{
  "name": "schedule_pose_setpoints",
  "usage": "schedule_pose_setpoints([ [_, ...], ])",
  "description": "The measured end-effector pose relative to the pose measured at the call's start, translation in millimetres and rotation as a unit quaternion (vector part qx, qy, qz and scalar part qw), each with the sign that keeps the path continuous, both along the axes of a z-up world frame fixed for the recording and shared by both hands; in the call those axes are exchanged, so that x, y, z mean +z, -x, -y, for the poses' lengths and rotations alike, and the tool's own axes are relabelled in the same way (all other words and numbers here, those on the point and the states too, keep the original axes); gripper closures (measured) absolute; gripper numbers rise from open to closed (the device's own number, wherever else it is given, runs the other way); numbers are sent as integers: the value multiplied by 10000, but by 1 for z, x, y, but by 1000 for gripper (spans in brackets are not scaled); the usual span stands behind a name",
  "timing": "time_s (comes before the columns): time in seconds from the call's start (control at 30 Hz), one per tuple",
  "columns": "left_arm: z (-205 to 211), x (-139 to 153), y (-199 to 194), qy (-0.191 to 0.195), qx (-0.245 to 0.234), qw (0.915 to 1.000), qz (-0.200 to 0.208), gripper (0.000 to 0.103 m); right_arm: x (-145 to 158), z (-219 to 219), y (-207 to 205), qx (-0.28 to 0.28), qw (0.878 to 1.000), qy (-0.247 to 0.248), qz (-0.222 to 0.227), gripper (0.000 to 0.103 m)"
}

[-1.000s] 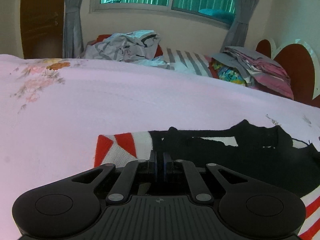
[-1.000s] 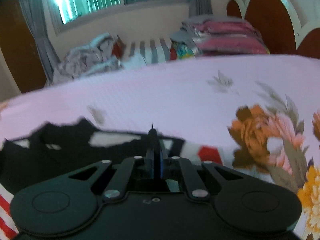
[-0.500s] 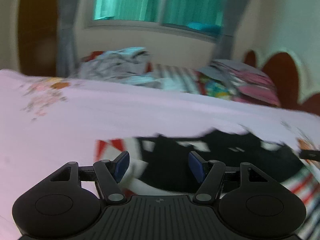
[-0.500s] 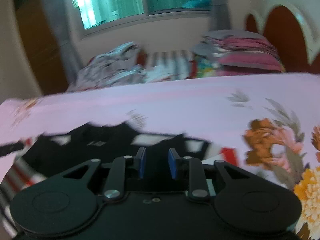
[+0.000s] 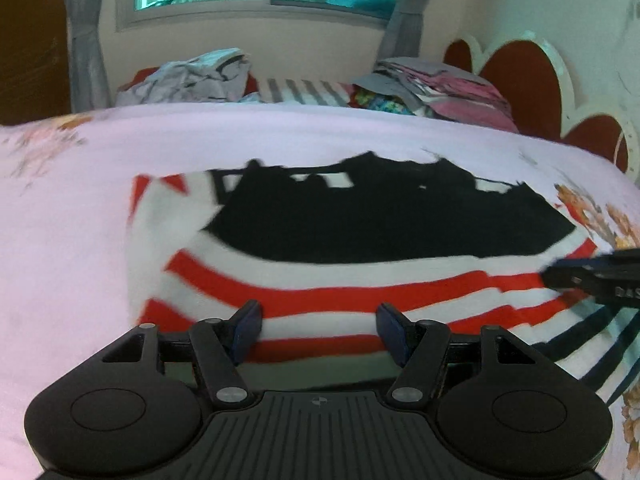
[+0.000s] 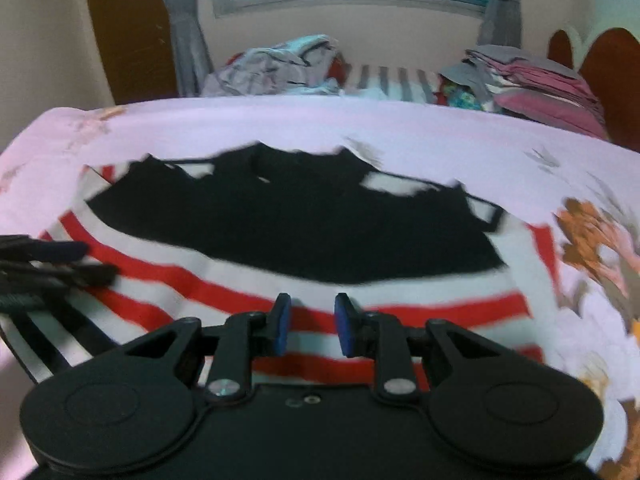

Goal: Fold small clothes

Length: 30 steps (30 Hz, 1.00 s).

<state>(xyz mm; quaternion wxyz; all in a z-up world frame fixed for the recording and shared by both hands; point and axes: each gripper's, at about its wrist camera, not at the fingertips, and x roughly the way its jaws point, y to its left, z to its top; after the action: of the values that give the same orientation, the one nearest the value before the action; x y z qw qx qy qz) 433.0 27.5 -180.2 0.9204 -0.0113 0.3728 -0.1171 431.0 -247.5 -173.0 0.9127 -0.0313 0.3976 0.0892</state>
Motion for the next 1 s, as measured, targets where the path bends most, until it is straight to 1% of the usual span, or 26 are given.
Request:
schedule_pose_setpoints([
  [0.07, -5, 0, 4, -38, 22, 10000, 16, 39, 0, 8, 7, -122, 9998, 113, 60, 82],
  [0.13, -9, 1, 8, -45, 98, 9999, 11, 39, 0, 19, 10, -377, 9991, 208, 52, 81],
  [0.2, -11, 5, 11, -9, 284, 9996, -37, 39, 2, 28, 14, -545, 9985, 35, -13, 81],
  [0.23, -9, 8, 14, 4, 361, 9993, -35, 39, 6, 28, 17, -578, 9983, -1, -5, 78],
  [0.3, -5, 16, 23, 147, 324, 9994, 31, 39, 13, 22, 25, -476, 9988, -120, 77, 75],
  [0.4, 9, 26, 35, 222, 143, 9995, 146, 39, 24, 4, 36, -266, 9988, -377, 156, 75],
  [0.53, 27, 26, 48, 332, -54, 9994, 21, 39, 26, -21, 47, -47, 9982, -576, 133, 73],
  [0.63, 34, 18, 57, 69, -115, 9999, 49, 39, 21, -33, 54, 73, 9989, -457, 89, 70],
  [0.7, 33, 9, 59, -80, -124, 9999, -84, 39, 14, -34, 57, 53, 9996, -279, 7, 68],
  [0.73, 31, 7, 60, -113, -126, 9998, -81, 39, 9, -30, 58, -4, 9998, -188, -58, 67],
  [0.77, 28, 5, 63, -117, -135, 9998, -71, 39, 5, -25, 58, -109, 9998, -116, -120, 67],
  [0.8, 26, 4, 65, -130, -150, 9998, -84, 39, 2, -17, 60, -206, 9996, -149, -153, 69],
  [0.9, 23, 5, 69, -166, -142, 9997, -121, 39, 5, 1, 66, -427, 9987, -251, -149, 72],
  [1.0, 19, 5, 69, -102, -64, 9997, -197, 39, 8, 11, 75, -644, 9979, -59, -41, 66],
])
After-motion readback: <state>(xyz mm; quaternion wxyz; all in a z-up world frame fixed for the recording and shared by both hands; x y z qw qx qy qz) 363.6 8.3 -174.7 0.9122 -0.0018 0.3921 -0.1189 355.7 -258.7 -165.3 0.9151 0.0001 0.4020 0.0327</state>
